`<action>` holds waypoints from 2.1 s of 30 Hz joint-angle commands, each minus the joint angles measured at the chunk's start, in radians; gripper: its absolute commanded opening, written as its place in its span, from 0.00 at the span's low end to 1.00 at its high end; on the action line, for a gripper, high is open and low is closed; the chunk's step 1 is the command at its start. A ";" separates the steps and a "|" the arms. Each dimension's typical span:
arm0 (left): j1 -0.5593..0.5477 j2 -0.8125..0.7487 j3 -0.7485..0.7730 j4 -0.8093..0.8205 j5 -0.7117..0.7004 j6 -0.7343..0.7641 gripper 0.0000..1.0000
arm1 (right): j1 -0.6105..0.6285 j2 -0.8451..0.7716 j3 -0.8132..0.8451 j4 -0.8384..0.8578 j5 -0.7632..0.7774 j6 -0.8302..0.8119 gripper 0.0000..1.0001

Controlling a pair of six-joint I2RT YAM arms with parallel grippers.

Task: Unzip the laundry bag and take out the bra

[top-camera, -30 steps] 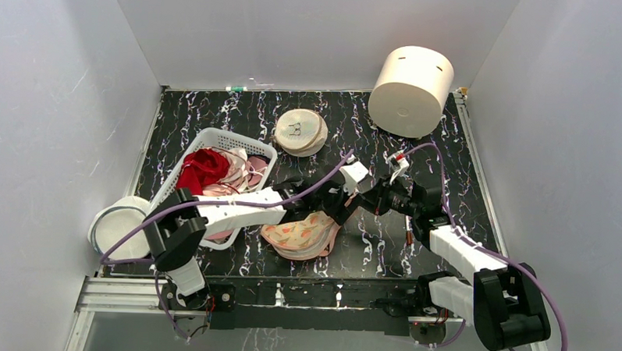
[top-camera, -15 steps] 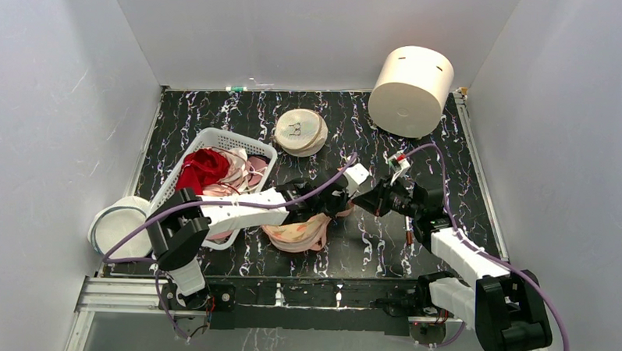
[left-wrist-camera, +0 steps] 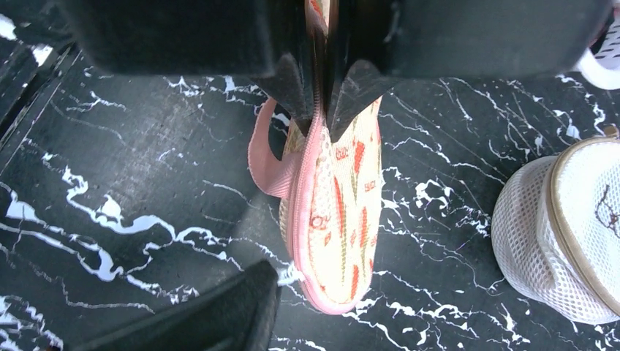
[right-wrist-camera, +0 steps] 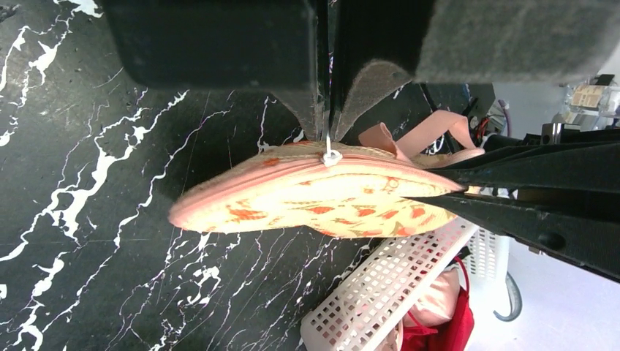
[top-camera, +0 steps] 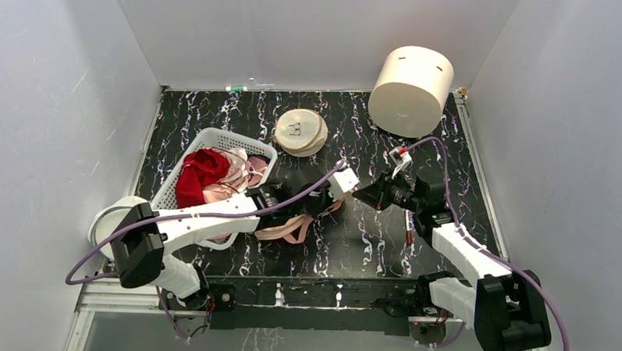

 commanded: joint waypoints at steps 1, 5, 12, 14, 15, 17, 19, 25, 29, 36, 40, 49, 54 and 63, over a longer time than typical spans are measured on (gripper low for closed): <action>0.002 -0.085 -0.028 -0.002 -0.014 0.089 0.00 | -0.056 0.048 0.047 0.045 -0.063 0.009 0.00; 0.003 -0.160 -0.071 0.049 -0.007 0.114 0.00 | -0.102 0.079 0.041 0.110 -0.140 0.055 0.00; 0.003 -0.322 -0.193 0.169 0.074 0.156 0.00 | -0.127 0.131 0.062 0.119 -0.212 0.051 0.00; 0.003 -0.381 -0.237 0.224 0.102 0.157 0.00 | -0.126 0.137 0.063 0.142 -0.247 0.057 0.00; 0.003 -0.409 -0.264 0.259 0.117 0.155 0.00 | -0.125 0.136 0.063 0.149 -0.262 0.056 0.00; 0.004 -0.467 -0.319 0.339 0.138 0.153 0.00 | -0.125 0.133 0.061 0.169 -0.290 0.056 0.00; 0.004 -0.512 -0.350 0.392 0.144 0.147 0.00 | -0.123 0.132 0.054 0.202 -0.322 0.067 0.00; 0.004 -0.546 -0.352 0.450 0.114 0.146 0.00 | -0.102 0.125 0.044 0.234 -0.334 0.077 0.00; 0.006 -0.532 -0.329 0.496 0.037 0.135 0.00 | -0.096 0.127 0.029 0.275 -0.326 0.110 0.00; 0.020 -0.464 -0.272 0.471 -0.006 0.143 0.00 | -0.089 0.093 0.031 0.257 -0.298 0.097 0.00; 0.019 -0.452 -0.266 0.390 0.040 0.221 0.00 | -0.091 0.052 0.100 -0.037 -0.122 -0.088 0.00; 0.016 -0.367 -0.245 0.346 0.104 0.305 0.00 | -0.091 0.052 0.117 -0.169 0.120 -0.133 0.00; -0.005 -0.257 -0.212 0.319 0.119 0.337 0.00 | -0.091 0.066 0.083 -0.071 0.078 -0.075 0.00; -0.097 -0.170 -0.205 0.204 0.182 0.333 0.00 | -0.089 0.115 -0.005 0.115 0.084 -0.107 0.00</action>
